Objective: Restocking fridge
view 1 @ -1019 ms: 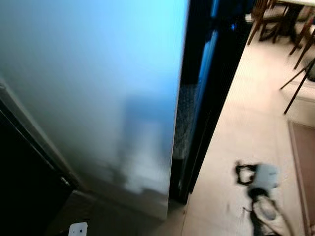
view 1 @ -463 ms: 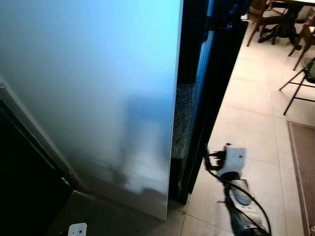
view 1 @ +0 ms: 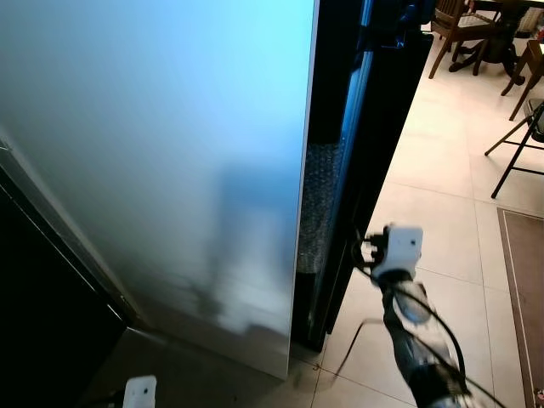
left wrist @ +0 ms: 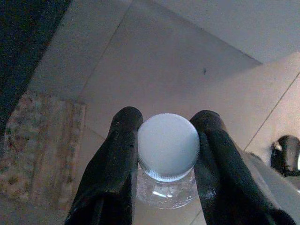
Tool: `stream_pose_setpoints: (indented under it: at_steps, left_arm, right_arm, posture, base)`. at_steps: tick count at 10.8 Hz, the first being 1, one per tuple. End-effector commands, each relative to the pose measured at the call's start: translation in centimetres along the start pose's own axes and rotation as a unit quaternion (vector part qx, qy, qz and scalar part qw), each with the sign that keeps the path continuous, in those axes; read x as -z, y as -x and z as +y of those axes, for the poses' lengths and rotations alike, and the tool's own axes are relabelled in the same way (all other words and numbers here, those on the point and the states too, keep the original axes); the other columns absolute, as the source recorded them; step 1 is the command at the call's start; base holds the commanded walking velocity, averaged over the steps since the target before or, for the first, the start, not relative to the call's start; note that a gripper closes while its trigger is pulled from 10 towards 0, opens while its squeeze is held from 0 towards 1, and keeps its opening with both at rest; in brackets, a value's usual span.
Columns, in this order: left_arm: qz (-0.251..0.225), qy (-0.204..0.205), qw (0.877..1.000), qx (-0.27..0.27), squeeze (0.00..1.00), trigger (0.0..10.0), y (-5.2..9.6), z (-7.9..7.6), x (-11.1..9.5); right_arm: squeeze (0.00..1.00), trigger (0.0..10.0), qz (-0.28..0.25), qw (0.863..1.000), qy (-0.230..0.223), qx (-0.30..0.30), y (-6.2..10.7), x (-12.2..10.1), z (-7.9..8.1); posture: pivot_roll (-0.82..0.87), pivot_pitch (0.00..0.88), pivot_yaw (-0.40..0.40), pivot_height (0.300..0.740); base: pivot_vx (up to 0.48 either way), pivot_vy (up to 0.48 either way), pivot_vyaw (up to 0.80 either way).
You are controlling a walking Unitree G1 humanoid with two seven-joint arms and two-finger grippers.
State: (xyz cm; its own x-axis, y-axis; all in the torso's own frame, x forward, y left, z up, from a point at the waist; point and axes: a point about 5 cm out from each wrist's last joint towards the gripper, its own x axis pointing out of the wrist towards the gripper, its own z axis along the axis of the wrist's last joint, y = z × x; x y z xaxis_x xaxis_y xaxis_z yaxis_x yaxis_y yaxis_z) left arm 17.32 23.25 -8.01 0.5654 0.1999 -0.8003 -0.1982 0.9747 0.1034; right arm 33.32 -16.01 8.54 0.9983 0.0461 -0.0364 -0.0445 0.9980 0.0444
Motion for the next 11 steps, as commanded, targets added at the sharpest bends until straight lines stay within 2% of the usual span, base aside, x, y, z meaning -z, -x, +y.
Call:
stream_pose_setpoints:
  at_steps: [1, 5, 8, 11]
  left_arm:
    - [0.013, -0.011, 1.0, -0.006, 0.0, 10.0, 0.0, 0.2, 0.1]
    - [0.012, -0.011, 1.0, -0.004, 0.0, 10.0, -0.2, -0.3, -0.5]
    - [0.011, -0.011, 1.0, 0.0, 0.0, 10.0, -0.3, -0.9, -0.8]
    - [0.013, -0.009, 1.0, 0.0, 0.0, 10.0, -0.2, -0.8, -0.5]
  right_arm:
    - [0.0, 10.0, 0.012, 1.0, -0.002, -0.01, -0.8, -0.3, 0.3]
    - [0.0, 10.0, 0.013, 0.998, 0.005, -0.055, -2.3, -1.5, 1.8]
    - [0.0, 10.0, 0.02, 0.999, 0.01, -0.04, -3.0, -2.1, 0.9]
    - [0.0, 10.0, 0.005, 1.0, 0.016, -0.011, -3.4, -3.0, -0.2]
  posture:
    - [-0.11, 0.0, 0.037, 0.74]
    - [-0.09, 0.0, 0.026, 0.74]
    - [-0.09, 0.0, 0.022, 0.74]
    - [-0.09, 0.0, 0.016, 0.74]
  base:
    - [0.0, 0.0, 0.0]
    - [0.0, 0.0, 0.0]
    - [0.0, 0.0, 0.0]
    - [0.0, 0.0, 0.0]
